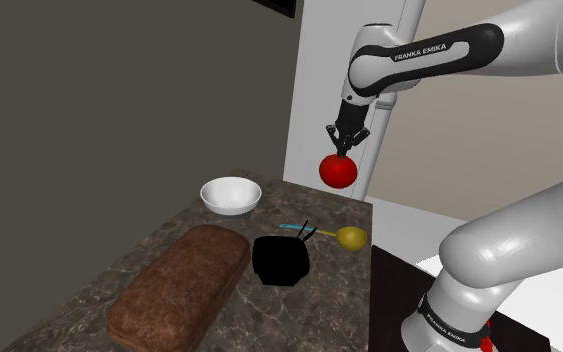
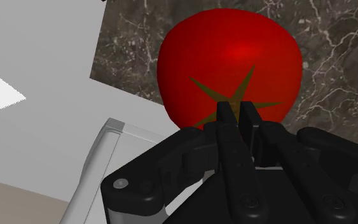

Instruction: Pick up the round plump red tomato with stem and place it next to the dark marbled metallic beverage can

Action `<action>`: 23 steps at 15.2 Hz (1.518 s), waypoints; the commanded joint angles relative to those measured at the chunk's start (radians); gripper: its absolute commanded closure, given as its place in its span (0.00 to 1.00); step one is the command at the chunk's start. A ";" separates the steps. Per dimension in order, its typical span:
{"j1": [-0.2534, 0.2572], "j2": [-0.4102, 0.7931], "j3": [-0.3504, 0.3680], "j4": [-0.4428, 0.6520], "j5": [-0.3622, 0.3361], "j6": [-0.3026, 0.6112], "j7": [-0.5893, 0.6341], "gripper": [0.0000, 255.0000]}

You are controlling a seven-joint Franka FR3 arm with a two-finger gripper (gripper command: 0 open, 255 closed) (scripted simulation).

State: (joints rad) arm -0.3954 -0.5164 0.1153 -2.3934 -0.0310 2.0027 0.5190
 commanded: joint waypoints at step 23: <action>0.091 -0.216 0.145 0.052 0.098 -0.272 0.173 1.00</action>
State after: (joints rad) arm -0.3131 -0.7180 0.2451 -2.3315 0.0560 1.7357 0.6728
